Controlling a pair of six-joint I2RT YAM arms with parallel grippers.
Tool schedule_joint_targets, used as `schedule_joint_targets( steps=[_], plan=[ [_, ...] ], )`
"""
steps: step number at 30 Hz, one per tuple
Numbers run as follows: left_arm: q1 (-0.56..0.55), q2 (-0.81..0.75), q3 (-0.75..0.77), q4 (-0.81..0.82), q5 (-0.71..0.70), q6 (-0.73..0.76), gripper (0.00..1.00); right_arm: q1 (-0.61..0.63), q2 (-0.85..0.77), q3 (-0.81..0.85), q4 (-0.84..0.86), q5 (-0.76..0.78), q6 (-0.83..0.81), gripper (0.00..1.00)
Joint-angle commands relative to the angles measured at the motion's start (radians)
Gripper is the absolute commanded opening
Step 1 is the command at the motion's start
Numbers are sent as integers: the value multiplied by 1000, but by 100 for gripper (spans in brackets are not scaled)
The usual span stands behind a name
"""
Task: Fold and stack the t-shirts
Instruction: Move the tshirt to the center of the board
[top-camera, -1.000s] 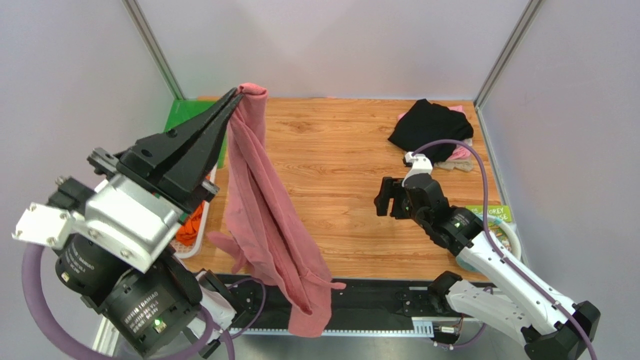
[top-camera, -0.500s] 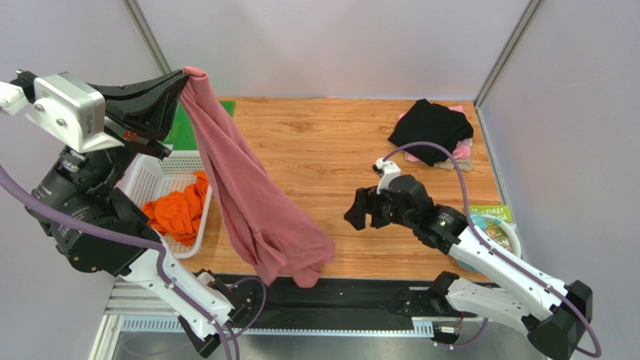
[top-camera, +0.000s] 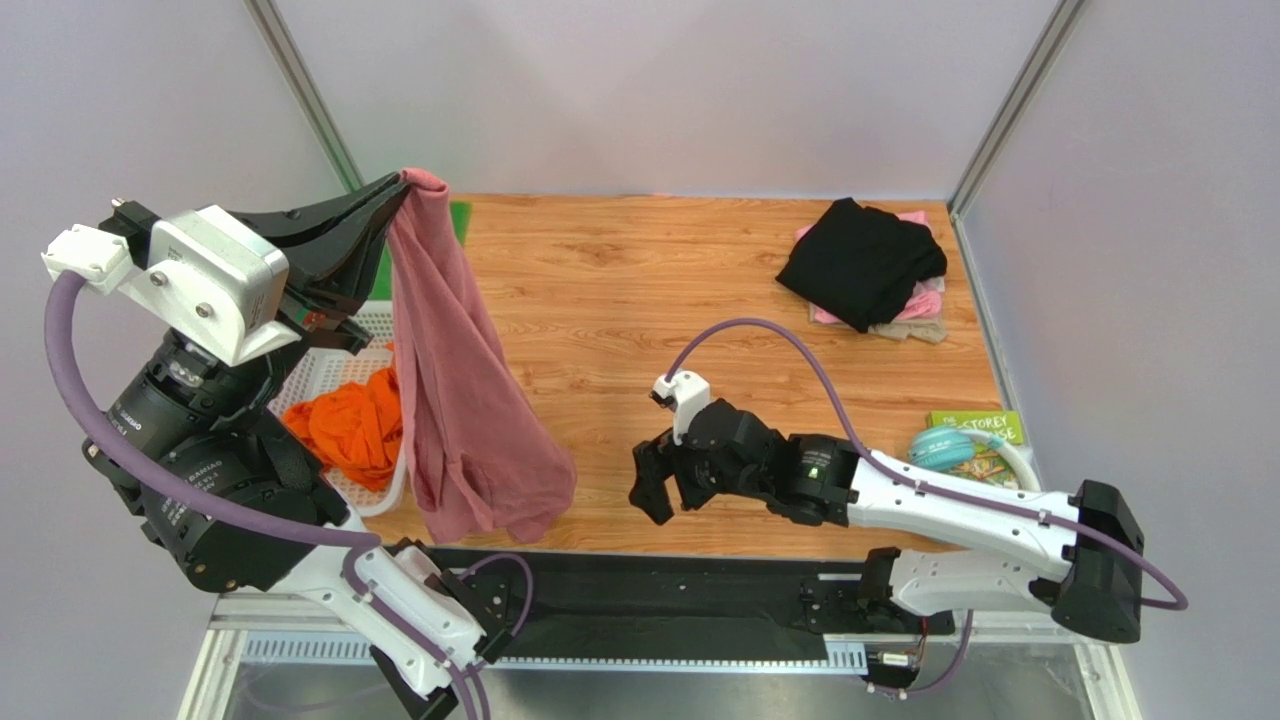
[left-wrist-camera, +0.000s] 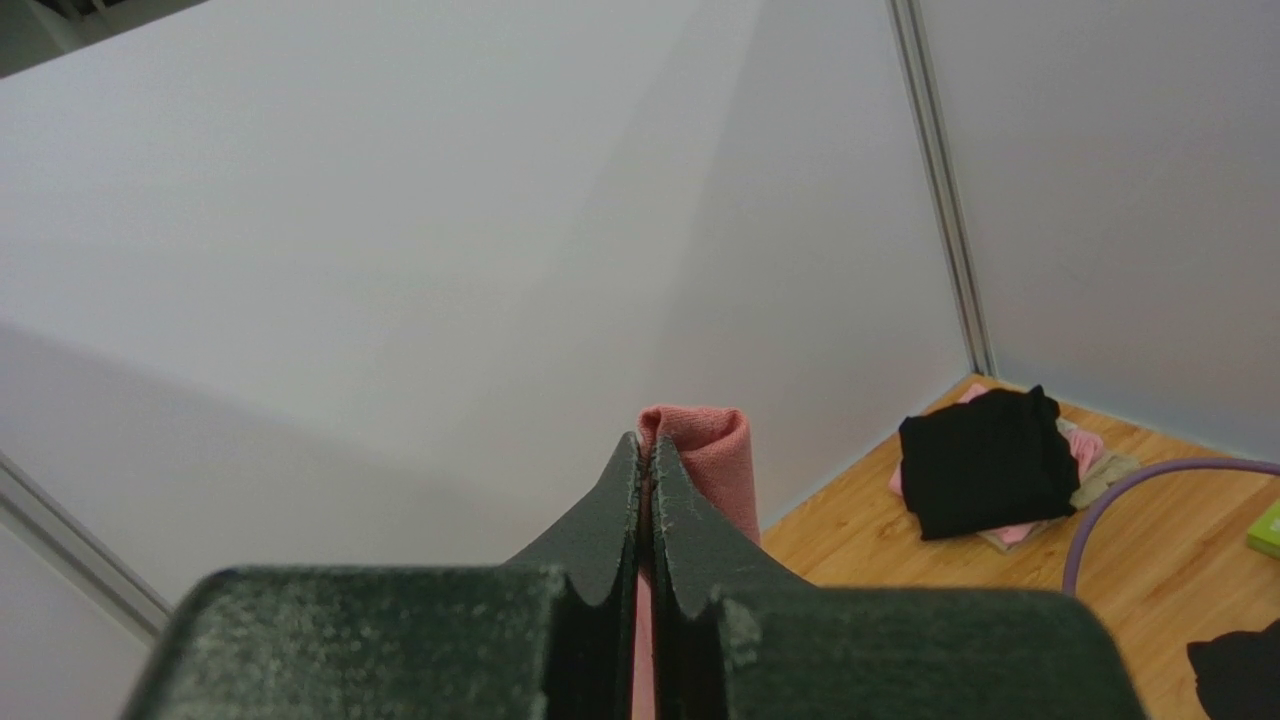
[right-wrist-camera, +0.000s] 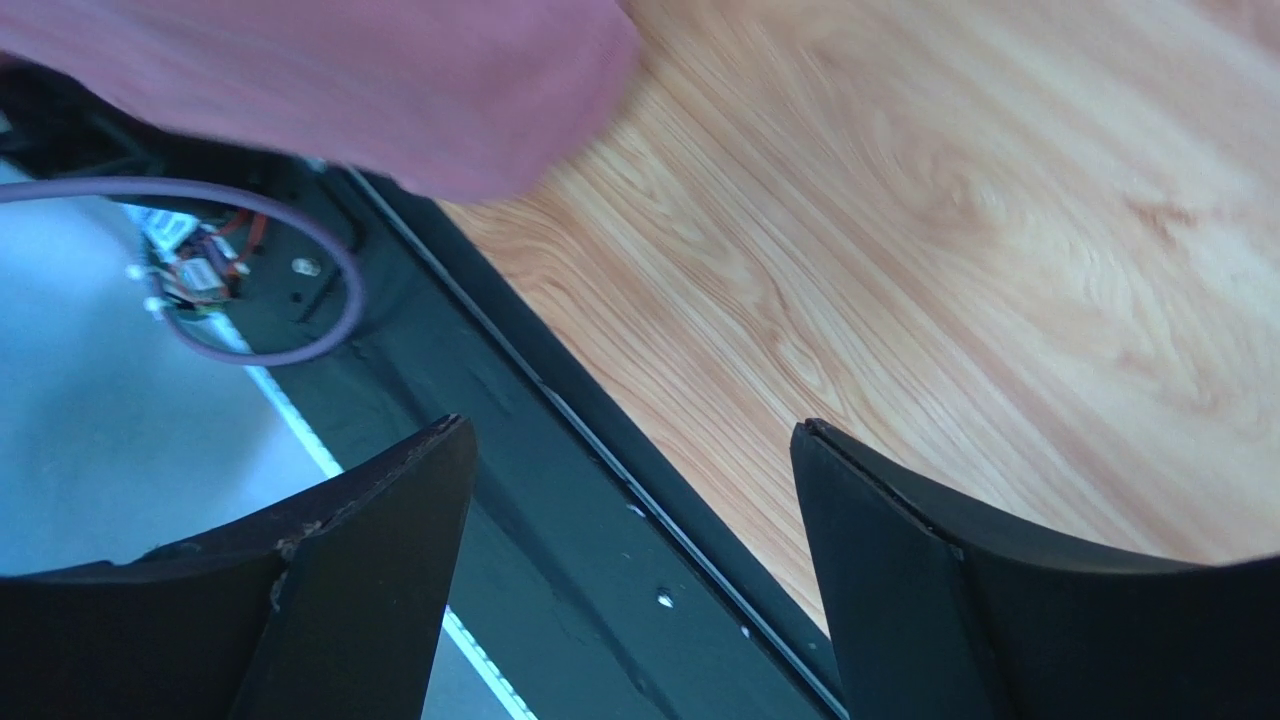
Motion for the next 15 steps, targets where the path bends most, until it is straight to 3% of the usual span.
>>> schedule_joint_targets(
  steps=[1, 15],
  plan=[
    [11, 13, 9, 16, -9, 16, 0, 67, -3, 103, 54, 98, -57, 84],
    [10, -33, -66, 14, 14, 37, 0, 211, 69, 197, 169, 60, -107, 80]
  ],
)
